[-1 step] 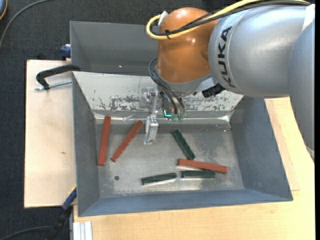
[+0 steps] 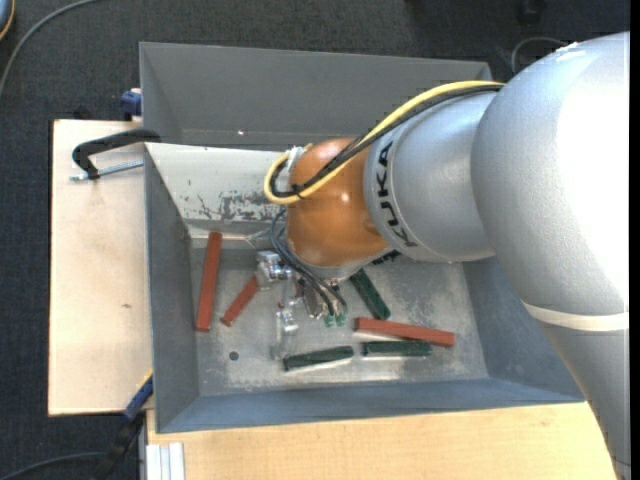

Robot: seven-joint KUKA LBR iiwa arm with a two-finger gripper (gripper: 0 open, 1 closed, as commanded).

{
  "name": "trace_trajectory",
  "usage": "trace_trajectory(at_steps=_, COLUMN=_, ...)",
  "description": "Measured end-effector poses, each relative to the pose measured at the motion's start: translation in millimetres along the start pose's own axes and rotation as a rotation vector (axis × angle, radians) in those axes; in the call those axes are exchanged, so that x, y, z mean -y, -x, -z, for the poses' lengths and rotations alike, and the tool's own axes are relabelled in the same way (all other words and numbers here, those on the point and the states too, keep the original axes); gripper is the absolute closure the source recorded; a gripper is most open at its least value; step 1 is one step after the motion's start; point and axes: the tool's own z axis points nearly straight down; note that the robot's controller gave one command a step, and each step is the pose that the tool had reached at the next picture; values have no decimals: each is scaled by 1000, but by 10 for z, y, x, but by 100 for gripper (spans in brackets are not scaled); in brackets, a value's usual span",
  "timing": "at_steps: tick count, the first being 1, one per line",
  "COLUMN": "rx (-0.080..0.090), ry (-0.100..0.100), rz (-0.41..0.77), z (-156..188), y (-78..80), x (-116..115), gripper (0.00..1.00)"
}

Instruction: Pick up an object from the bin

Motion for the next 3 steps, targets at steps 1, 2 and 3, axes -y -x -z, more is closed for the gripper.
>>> trace_trajectory(at_steps=1, rx=-7, ry=-2, rz=-91, z=328, y=-408, x=223, gripper=0)
trace_trajectory(at_steps=2, rx=-8, ry=-5, rz=95, z=7, y=-505, x=1361, gripper=0)
trace_trajectory(at_steps=3, rx=-6, ry=-1, rz=100, z=16, y=-494, x=1316, gripper=100)
